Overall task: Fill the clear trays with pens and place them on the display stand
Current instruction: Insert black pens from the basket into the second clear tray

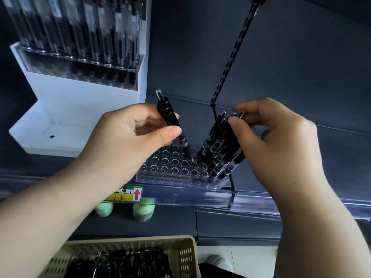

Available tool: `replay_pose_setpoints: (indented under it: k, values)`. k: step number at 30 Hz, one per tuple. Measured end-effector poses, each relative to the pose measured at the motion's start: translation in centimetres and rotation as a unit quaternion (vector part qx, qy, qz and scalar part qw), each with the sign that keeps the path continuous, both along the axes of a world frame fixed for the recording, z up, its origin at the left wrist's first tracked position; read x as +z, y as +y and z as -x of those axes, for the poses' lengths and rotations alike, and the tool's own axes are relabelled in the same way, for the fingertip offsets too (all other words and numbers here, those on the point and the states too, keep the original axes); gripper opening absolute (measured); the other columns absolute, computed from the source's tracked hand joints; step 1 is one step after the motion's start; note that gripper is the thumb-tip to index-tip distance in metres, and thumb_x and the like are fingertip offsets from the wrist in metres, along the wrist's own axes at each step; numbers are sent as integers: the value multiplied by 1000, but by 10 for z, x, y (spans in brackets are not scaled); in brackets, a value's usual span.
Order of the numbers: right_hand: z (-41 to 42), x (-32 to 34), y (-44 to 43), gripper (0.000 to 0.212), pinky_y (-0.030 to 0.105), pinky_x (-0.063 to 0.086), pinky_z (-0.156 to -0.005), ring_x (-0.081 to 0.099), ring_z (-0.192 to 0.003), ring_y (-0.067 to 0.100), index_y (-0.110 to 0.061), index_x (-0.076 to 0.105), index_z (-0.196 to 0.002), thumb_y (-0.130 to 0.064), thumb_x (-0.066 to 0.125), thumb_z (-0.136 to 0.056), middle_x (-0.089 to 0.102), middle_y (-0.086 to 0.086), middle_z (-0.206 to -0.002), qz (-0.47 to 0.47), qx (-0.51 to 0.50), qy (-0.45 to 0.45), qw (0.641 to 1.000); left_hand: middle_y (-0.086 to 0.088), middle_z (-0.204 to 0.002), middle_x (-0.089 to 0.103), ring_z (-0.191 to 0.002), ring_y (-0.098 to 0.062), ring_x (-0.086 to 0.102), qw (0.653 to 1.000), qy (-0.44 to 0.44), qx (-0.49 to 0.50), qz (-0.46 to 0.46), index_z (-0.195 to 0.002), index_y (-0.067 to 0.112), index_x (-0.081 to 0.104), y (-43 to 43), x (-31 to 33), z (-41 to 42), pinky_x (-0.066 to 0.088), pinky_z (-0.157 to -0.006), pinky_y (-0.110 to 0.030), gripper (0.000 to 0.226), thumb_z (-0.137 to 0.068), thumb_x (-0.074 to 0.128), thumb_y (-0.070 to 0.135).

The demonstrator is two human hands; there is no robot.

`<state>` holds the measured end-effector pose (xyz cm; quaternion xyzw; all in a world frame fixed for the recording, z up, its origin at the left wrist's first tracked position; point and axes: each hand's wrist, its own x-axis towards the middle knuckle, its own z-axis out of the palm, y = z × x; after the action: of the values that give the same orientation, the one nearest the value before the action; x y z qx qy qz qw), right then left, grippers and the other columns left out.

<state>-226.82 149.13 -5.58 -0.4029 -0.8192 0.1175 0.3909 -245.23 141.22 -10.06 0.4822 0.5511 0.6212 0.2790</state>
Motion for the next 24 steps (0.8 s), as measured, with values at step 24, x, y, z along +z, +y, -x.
replay_pose_setpoints:
  k: [24]
  values:
    - [12,-11,4,14,37,50,-75,60,-81,16,-22,68,-87,-26,74,-75,62,-13,-74,-27,-36,-46,998,12,-82,73,-78,-7,69,998,51,-22,8,-85,29,72,20,-9,-25,55,-76,-22,22,-65,72,39]
